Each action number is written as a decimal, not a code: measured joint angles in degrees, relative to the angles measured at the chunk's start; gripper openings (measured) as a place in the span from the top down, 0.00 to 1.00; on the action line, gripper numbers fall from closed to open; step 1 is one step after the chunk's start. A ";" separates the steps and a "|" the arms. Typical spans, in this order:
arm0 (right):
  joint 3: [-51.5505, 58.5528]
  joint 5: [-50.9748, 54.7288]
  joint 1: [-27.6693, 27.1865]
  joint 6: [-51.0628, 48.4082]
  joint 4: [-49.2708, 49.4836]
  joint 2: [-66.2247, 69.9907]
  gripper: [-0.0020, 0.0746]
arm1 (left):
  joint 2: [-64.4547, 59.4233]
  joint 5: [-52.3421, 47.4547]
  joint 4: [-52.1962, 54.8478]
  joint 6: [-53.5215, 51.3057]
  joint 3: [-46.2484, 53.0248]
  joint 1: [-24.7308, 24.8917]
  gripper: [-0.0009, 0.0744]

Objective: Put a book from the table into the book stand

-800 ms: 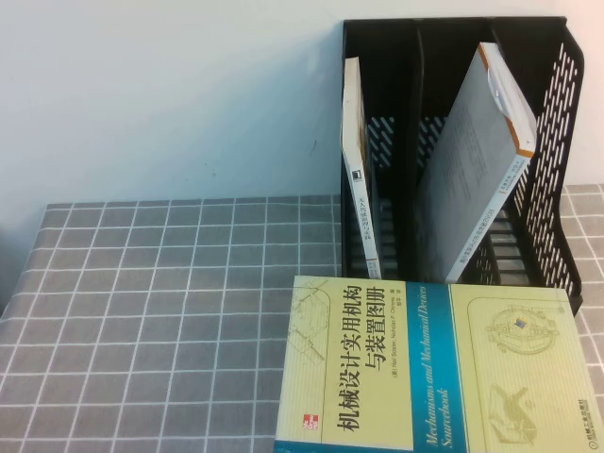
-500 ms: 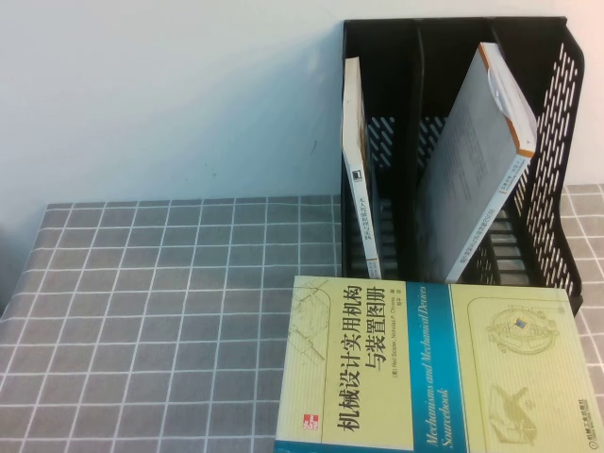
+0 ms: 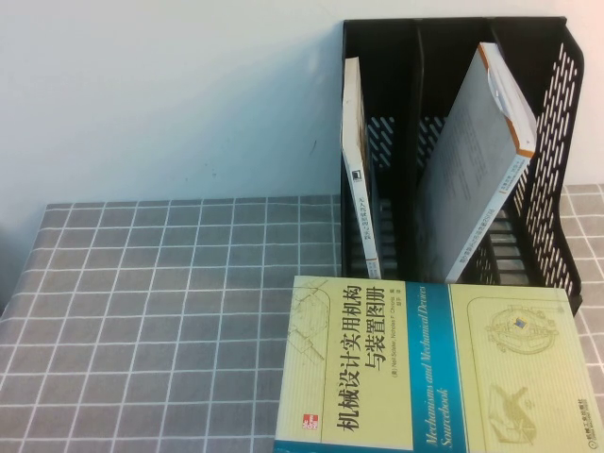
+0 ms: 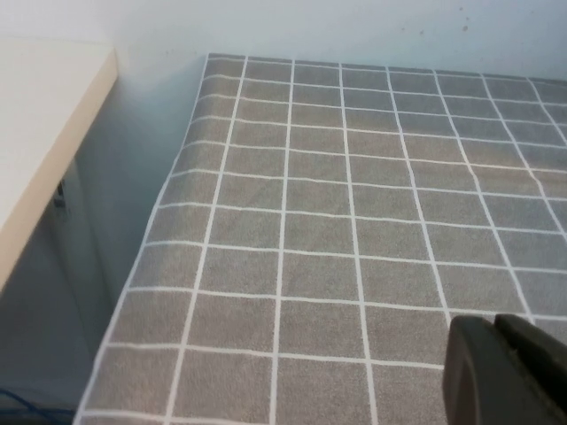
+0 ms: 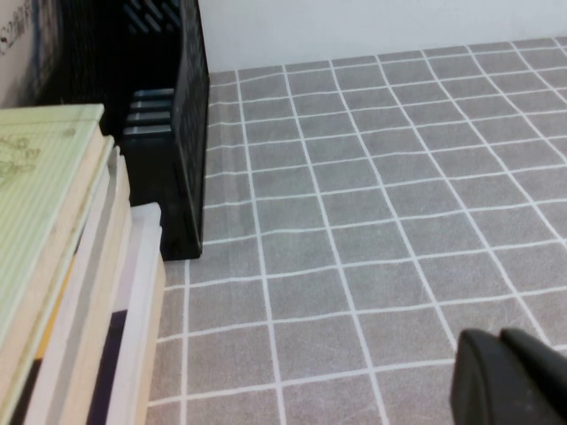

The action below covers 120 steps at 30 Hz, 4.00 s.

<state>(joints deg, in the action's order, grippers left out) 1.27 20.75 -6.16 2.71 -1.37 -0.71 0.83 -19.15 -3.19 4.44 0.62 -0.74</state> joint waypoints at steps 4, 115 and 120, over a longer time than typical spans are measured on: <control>0.00 0.00 0.08 0.00 0.00 0.00 0.98 | 0.00 0.10 1.43 -2.08 0.00 1.63 0.99; -31.57 18.11 1.03 -46.05 43.62 62.09 0.98 | -70.08 -27.74 -82.12 -54.51 -40.09 2.28 0.99; -31.57 17.61 1.13 -47.02 43.86 63.79 0.98 | -70.08 -27.74 -82.27 -54.61 -40.17 2.28 0.99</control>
<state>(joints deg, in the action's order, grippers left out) -30.30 38.37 -5.03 -44.31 42.48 63.09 -69.25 -46.89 -85.46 -50.16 -39.55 1.54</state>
